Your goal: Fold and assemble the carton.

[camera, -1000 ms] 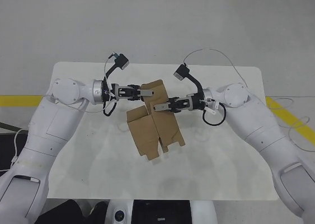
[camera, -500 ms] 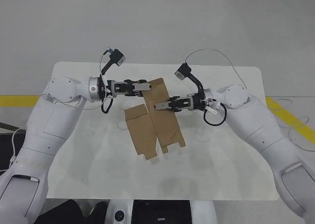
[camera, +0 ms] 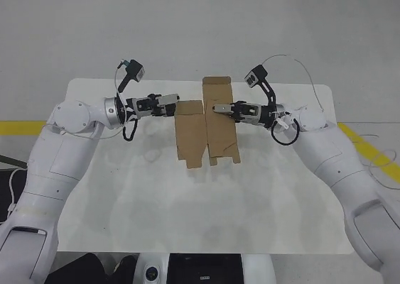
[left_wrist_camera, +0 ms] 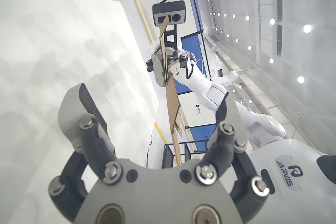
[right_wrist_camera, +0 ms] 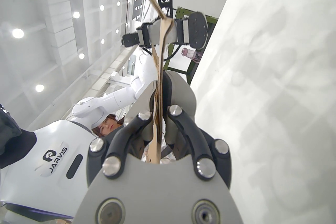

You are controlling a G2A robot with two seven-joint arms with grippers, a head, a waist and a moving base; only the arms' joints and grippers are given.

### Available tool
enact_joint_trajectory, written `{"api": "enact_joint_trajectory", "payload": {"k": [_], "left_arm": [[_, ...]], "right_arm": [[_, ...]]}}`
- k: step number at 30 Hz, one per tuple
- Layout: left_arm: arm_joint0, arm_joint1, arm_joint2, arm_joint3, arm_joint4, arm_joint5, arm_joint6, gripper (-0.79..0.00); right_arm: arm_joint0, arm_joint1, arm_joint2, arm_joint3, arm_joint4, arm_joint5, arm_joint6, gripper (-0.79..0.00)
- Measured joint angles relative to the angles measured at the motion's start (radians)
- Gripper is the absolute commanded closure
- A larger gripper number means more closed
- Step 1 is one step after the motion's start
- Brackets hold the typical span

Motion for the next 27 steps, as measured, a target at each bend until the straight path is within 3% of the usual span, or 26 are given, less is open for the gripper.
{"api": "enact_joint_trajectory", "payload": {"k": [7,16,19,27], "left_arm": [[0.026,-0.008,0.045,-0.031,0.031,0.069,0.025,-0.785],[0.043,-0.02,0.083,-0.051,0.039,0.108,0.065,-0.785],[0.049,-0.022,0.084,-0.058,0.035,0.115,0.073,-0.388],[0.067,-0.021,0.065,-0.073,0.019,0.127,0.087,-0.117]], "right_arm": [[0.021,-0.035,0.005,0.056,-0.04,-0.018,-0.112,0.0],[0.024,-0.06,0.021,0.085,-0.076,-0.022,-0.149,0.0],[0.021,-0.066,0.028,0.093,-0.084,-0.025,-0.152,0.0],[0.016,-0.076,0.054,0.121,-0.113,-0.039,-0.169,0.0]]}}
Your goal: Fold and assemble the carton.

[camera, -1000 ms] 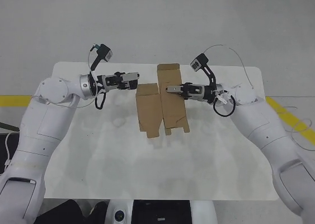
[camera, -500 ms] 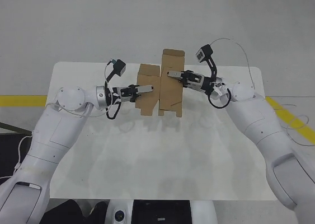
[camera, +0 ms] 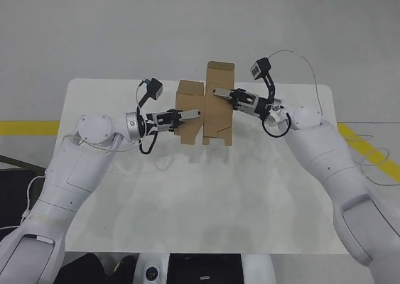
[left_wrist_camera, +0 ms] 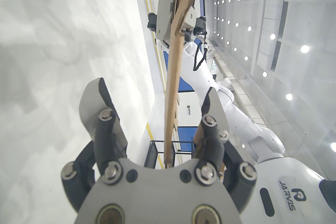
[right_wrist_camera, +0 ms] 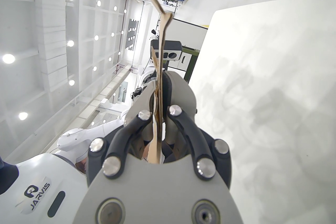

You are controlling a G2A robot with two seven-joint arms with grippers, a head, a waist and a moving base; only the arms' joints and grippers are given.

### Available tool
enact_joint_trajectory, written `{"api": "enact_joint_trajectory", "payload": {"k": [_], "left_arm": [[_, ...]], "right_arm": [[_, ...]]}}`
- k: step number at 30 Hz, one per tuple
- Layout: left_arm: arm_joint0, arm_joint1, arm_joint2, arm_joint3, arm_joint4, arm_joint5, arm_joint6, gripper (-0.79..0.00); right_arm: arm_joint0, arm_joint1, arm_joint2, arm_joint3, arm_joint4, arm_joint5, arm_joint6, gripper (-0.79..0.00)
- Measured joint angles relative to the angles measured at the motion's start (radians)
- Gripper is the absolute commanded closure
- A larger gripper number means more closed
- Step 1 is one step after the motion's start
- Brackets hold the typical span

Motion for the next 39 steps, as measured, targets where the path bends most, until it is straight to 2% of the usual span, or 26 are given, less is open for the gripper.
{"api": "enact_joint_trajectory", "payload": {"k": [8,10,11,12,13,19,24,27,32,39], "left_arm": [[0.012,0.001,-0.013,-0.012,-0.012,0.011,-0.006,-0.006],[0.014,0.001,-0.016,-0.014,-0.016,0.013,-0.008,0.0],[0.015,0.001,-0.017,-0.015,-0.017,0.014,-0.008,0.0],[0.016,0.001,-0.018,-0.016,-0.017,0.015,-0.007,0.0],[0.017,0.0,-0.019,-0.017,-0.018,0.017,-0.007,0.0],[0.018,0.0,-0.023,-0.018,-0.025,0.021,-0.021,0.0],[-0.009,0.002,-0.029,0.013,-0.022,0.018,-0.089,0.0],[-0.033,0.004,-0.04,0.045,-0.031,0.004,-0.134,0.0],[-0.064,0.008,-0.051,0.09,-0.048,-0.021,-0.235,0.0],[-0.083,0.019,-0.067,0.131,-0.048,-0.06,-0.362,0.0]], "right_arm": [[-0.006,-0.004,0.031,0.011,-0.03,-0.007,-0.018,0.0],[-0.008,-0.005,0.037,0.01,-0.038,-0.007,-0.021,0.0],[-0.009,-0.005,0.04,0.009,-0.041,-0.006,-0.021,-0.037],[-0.01,-0.006,0.043,0.009,-0.044,-0.005,-0.021,-0.259],[-0.011,-0.007,0.046,0.008,-0.047,-0.003,-0.021,-0.785],[-0.017,-0.009,0.068,0.009,-0.046,-0.006,0.011,-0.785],[-0.014,-0.001,0.1,0.017,-0.054,-0.078,0.054,-0.785],[-0.01,0.007,0.107,0.002,-0.097,-0.08,0.061,-0.785],[-0.02,0.033,0.116,-0.056,-0.173,-0.079,0.06,-0.785],[-0.051,0.081,0.137,-0.135,-0.166,-0.018,0.121,-0.785]]}}
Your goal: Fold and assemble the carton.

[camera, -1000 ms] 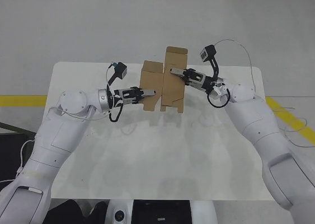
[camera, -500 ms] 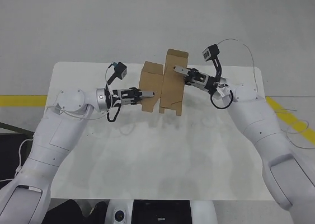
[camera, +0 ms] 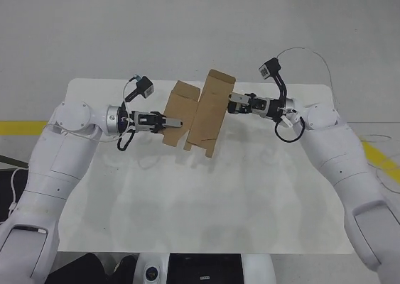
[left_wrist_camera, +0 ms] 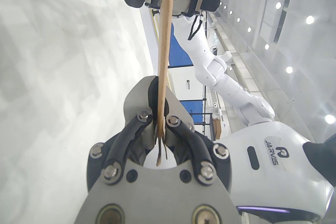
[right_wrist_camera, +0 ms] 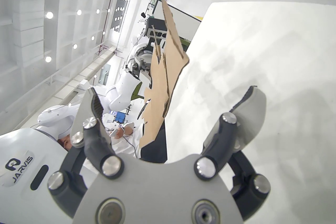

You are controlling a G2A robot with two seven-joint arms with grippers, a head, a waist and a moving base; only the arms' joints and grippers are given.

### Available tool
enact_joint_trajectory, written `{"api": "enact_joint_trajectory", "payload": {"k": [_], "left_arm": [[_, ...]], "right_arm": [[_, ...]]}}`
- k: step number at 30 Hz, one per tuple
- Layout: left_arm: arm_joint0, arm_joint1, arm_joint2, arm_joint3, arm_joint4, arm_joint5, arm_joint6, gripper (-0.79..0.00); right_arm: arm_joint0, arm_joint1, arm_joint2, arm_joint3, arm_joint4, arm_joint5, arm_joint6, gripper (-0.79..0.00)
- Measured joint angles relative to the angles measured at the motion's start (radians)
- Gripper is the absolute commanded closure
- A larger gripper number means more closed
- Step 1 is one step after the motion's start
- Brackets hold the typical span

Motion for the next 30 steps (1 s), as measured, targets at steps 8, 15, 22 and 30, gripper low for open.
{"api": "enact_joint_trajectory", "payload": {"k": [8,15,22,30], "left_arm": [[0.006,0.012,-0.011,0.003,-0.012,-0.017,-0.107,0.0],[0.017,0.019,0.012,-0.049,0.0,-0.014,-0.158,0.0],[0.019,0.02,0.017,-0.055,0.0,-0.014,-0.157,0.0],[0.019,0.02,0.017,-0.055,0.0,-0.014,-0.157,0.0]], "right_arm": [[-0.012,0.057,-0.009,-0.091,-0.007,0.064,0.064,-0.785],[-0.012,0.09,-0.057,-0.137,-0.001,0.082,0.083,-0.785],[-0.011,0.092,-0.062,-0.14,0.0,0.084,0.084,-0.785],[-0.011,0.092,-0.062,-0.14,-0.001,0.084,0.084,-0.557]]}}
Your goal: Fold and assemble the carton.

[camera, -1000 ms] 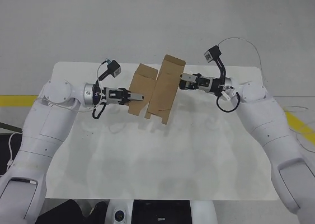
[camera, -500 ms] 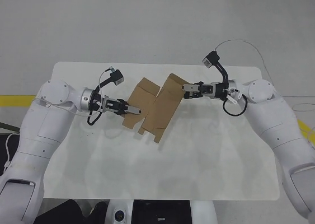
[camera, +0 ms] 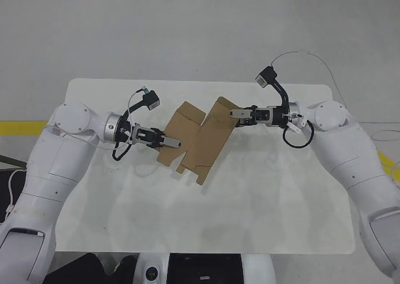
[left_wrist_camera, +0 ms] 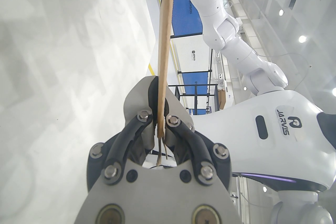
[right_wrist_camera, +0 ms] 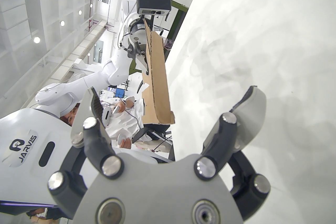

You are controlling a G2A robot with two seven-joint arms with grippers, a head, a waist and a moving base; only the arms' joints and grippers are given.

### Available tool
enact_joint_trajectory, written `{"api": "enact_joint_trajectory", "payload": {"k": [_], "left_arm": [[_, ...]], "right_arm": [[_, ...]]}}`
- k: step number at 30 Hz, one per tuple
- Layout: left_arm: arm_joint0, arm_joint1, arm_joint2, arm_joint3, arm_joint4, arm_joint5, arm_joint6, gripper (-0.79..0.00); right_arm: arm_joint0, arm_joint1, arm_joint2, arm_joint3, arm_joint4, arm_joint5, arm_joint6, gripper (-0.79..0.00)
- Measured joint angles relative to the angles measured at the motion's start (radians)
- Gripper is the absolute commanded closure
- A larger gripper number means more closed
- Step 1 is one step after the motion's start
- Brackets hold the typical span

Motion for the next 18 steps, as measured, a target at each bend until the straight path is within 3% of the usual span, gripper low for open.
{"api": "enact_joint_trajectory", "payload": {"k": [1,18], "left_arm": [[0.0,0.0,0.0,0.0,0.0,0.0,0.0,0.0],[0.014,0.005,0.027,-0.03,0.003,0.004,0.023,0.0]], "right_arm": [[0.0,0.0,0.0,0.0,0.0,0.0,0.0,-0.767],[-0.01,0.003,0.003,-0.03,-0.036,0.018,-0.017,-0.785]]}}
